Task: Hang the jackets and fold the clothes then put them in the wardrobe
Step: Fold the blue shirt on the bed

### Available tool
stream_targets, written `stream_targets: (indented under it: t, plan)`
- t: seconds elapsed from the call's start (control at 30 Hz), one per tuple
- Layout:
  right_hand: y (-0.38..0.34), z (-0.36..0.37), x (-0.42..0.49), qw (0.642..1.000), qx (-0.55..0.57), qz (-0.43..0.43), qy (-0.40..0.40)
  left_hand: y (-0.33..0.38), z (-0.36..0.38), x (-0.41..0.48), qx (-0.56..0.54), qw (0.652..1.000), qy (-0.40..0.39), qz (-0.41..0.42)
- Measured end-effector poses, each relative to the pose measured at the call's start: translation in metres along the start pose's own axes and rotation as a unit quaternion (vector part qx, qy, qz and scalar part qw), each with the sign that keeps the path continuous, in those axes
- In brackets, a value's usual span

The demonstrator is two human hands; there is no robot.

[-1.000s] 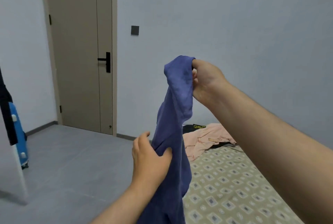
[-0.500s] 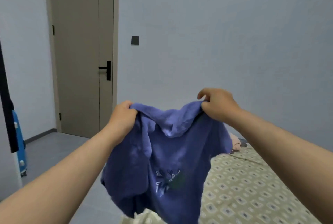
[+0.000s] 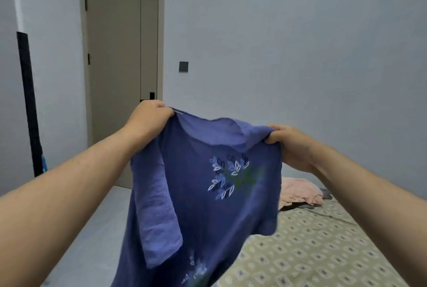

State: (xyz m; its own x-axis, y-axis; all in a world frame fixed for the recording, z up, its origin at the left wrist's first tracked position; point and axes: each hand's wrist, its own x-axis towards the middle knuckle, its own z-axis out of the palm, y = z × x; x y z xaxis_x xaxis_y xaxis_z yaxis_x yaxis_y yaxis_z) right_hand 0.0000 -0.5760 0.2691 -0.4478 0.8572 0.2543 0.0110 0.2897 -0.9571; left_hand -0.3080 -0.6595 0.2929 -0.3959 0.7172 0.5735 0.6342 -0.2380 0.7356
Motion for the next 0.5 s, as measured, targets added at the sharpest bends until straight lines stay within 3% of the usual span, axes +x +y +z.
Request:
stream_targets:
  t: [0.1, 0.23, 0.5]
  plan:
    - [-0.003, -0.010, -0.003, 0.997, -0.067, 0.000, 0.033, 0.003, -0.009, 0.006, 0.002, 1.000, 0.005, -0.015]
    - [-0.008, -0.018, -0.005, 0.997, -0.037, -0.021, 0.057, 0.003, -0.014, 0.010, 0.047, 0.999, -0.022, -0.015]
    - [-0.031, -0.040, -0.007, 0.970, -0.030, -0.077, 0.227, -0.005, -0.018, 0.009, 0.139, 0.986, -0.091, -0.012]
